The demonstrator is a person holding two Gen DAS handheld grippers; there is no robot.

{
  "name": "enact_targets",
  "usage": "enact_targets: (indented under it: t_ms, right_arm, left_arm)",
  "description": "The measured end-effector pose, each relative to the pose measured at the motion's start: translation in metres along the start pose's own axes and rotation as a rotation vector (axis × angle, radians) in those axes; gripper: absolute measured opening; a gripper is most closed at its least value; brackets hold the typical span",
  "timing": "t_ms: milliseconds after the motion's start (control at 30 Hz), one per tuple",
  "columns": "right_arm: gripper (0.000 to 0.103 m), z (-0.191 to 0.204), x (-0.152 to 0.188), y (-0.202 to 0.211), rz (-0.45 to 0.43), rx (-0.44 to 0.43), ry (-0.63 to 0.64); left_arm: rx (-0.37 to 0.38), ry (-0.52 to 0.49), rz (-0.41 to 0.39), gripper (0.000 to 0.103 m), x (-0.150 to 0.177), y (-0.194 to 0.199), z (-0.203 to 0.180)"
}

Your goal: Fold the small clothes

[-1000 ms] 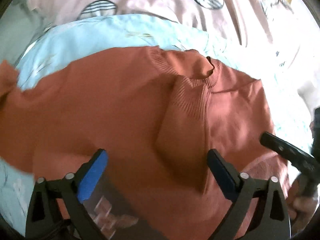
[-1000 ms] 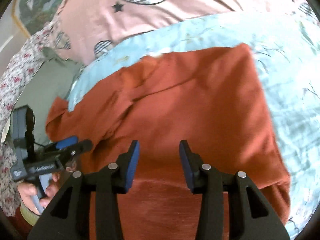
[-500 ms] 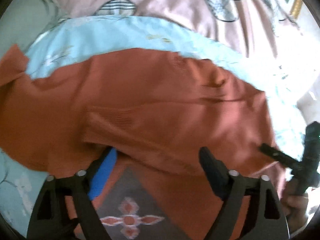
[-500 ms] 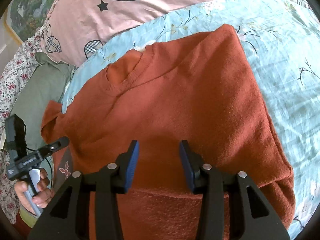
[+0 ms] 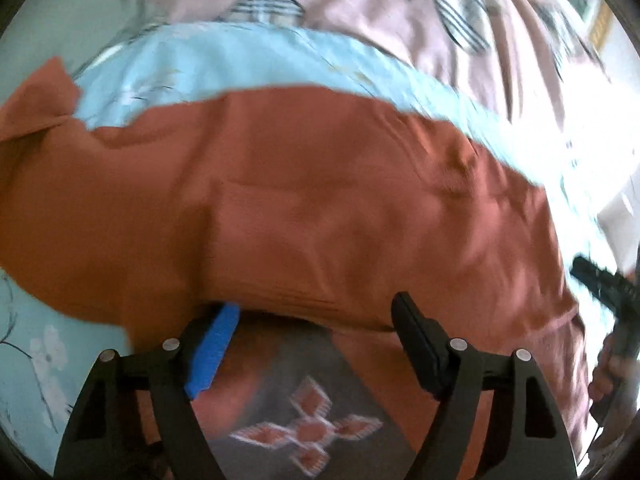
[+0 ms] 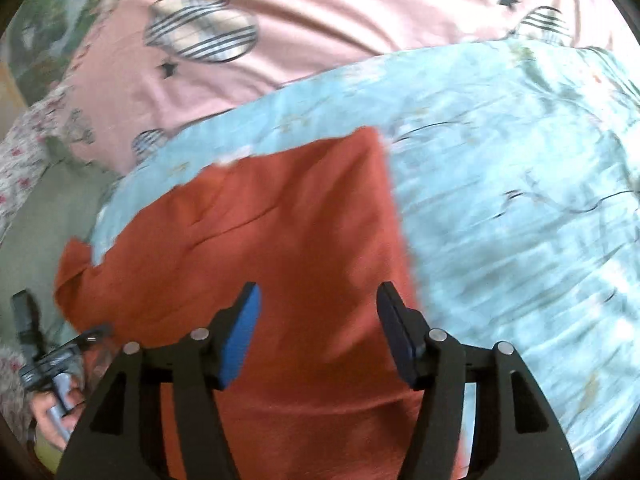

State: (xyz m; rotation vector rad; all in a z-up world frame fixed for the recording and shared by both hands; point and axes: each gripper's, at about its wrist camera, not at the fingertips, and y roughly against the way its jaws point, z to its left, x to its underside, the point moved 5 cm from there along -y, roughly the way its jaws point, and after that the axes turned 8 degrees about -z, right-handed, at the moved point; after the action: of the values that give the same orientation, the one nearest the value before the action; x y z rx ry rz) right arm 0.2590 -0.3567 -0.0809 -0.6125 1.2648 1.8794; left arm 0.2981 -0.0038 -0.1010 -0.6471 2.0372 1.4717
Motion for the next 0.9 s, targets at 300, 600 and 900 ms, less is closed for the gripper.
enact_targets:
  t_ms: [300, 600, 900]
  right_arm:
    - [0.057, -0.018, -0.007, -0.055, 0.109, 0.073, 0.067]
    - [0.024, -0.028, -0.015, -0.037, 0.062, 0.164, 0.037]
    - [0.054, 0.026, 0.019, 0.03, -0.037, -0.001, 0.003]
  left_arm:
    - [0.089, 0.006, -0.024, 0.005, 0.001, -0.008, 0.012]
    - [0.034, -0.082, -0.056, 0.015, -0.015, -0.004, 0.012]
    - [-0.056, -0.126, -0.087, 0.042, -0.001, 0.043, 0.047]
